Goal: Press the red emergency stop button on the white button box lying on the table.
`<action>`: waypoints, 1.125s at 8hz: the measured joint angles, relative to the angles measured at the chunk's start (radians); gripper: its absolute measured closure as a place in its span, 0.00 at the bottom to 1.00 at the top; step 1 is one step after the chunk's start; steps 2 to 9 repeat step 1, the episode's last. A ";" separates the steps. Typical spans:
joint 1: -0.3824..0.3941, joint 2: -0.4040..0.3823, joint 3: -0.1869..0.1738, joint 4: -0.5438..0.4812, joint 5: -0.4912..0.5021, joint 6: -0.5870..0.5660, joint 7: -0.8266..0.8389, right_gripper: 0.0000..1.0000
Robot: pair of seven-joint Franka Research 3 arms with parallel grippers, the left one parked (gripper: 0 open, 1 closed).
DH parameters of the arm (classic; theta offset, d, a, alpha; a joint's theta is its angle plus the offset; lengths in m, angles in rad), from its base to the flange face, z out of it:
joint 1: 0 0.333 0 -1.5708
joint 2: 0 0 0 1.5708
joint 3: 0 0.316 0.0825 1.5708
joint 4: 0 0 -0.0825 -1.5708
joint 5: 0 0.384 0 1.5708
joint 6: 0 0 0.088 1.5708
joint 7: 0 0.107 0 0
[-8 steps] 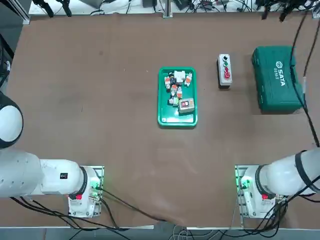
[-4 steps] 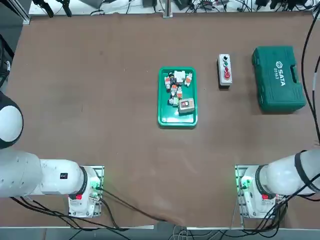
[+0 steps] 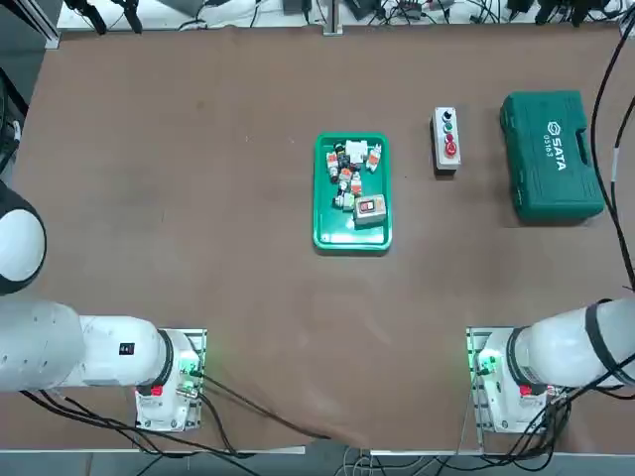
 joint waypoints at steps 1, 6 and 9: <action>0.000 -0.002 0.000 0.000 0.000 -0.017 0.000 0.00; 0.000 -0.002 0.000 0.000 0.000 -0.017 0.000 0.00; 0.000 -0.002 0.000 0.000 0.000 -0.017 0.000 0.00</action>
